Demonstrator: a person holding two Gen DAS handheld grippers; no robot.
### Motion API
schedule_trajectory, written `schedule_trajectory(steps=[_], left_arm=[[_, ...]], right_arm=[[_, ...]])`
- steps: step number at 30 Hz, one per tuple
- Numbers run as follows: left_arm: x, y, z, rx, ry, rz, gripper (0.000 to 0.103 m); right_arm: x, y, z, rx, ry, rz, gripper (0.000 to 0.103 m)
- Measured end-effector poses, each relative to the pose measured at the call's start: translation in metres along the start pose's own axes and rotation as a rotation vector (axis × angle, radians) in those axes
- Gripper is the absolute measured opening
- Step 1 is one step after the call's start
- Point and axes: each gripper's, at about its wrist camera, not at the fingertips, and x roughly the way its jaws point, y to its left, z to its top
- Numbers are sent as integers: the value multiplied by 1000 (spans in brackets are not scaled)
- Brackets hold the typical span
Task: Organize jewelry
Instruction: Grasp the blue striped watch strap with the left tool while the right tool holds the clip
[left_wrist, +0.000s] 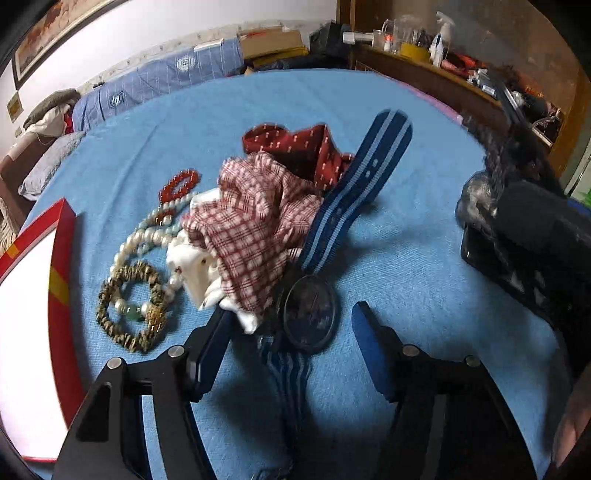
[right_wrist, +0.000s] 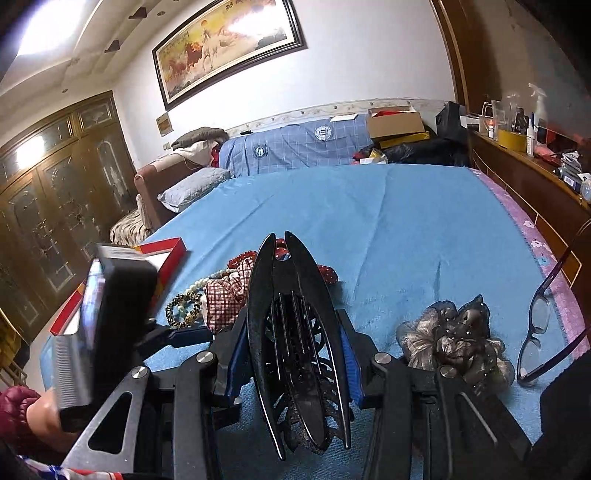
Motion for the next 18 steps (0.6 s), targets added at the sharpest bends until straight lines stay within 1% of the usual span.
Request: schedule_trajectory(steps=[1, 3, 6, 9, 12, 18], left_arm=[[0, -2, 0, 2, -10, 1, 56], [-3, -7, -1, 7, -30, 8, 30], [-7, -12, -7, 12, -49, 41, 21], [-15, -5, -16, -19, -60, 32, 16], [-33, 9, -26, -67, -86, 8, 15], [-69, 27, -43, -108, -170, 61, 15]], right_arm=[[1, 1, 0, -2, 1, 0, 47], [2, 1, -2, -9, 7, 2, 47], [4, 1, -2, -12, 14, 4, 47], [5, 1, -3, -12, 15, 4, 47], [6, 1, -2, -8, 16, 4, 47], [12, 8, -6, -27, 20, 8, 47]])
